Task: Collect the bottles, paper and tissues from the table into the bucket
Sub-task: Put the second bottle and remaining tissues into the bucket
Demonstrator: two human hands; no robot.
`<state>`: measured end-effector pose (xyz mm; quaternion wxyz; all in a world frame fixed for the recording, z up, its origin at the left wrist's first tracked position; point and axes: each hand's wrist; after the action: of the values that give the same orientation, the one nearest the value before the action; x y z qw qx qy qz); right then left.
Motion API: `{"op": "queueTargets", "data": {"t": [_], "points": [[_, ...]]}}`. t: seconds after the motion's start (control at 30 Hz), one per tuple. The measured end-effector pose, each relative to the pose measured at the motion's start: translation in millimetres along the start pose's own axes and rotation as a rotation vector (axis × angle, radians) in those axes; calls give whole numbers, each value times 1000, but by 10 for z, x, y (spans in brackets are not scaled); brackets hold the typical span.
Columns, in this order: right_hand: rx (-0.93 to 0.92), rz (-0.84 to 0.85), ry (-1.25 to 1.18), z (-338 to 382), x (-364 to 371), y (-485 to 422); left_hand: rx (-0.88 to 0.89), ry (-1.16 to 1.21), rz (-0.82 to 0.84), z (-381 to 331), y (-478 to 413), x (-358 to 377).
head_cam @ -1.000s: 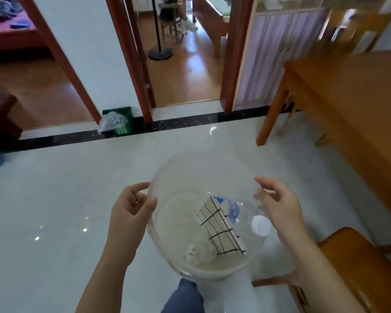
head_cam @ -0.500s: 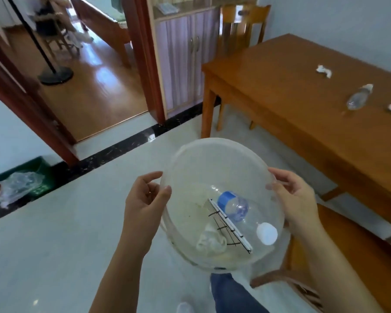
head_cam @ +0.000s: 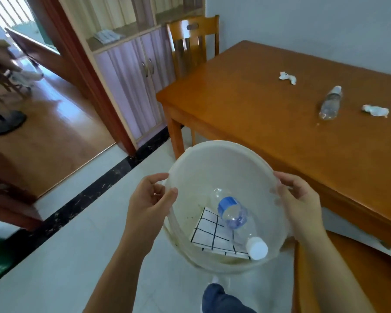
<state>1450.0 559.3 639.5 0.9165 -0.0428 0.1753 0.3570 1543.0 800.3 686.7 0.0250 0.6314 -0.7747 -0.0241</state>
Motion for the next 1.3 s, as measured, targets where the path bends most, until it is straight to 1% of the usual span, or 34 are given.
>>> {"op": "queueTargets", "data": {"t": [0.2, 0.37, 0.5, 0.7, 0.97, 1.07, 1.17, 1.3], "points": [[2, -40, -1, 26, -141, -903, 39, -8, 56, -133, -849, 653], [51, -79, 2, 9, -248, -1398, 90, 19, 128, -173, -1430, 1085], [78, -142, 24, 27, -302, -1777, 91, 45, 178, -203, -1911, 1436], [80, -266, 33, 96, -333, -2482, 140, 70, 324, -273, -2835, 1983], [112, -395, -45, 302, -283, -3427, 211, 62, 489, -609, -4021, 2698], [145, -455, -59, 293, -292, -3704, 242, 32, 537, -646, -4311, 2972], [184, -468, -63, 260, -341, -3937, 243, 25, 542, -648, -4491, 3219], [187, -473, -61, 181, -477, -4251, 228, 45, 537, -658, -4642, 3578]]}}
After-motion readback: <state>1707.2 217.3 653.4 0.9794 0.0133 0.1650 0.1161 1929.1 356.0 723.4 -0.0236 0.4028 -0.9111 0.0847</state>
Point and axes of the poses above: each hand's wrist, its own y-axis away from the middle knuckle, its own x-axis out of the palm, z = x × y, and after that the axes turned 10 degrees about y, right-handed
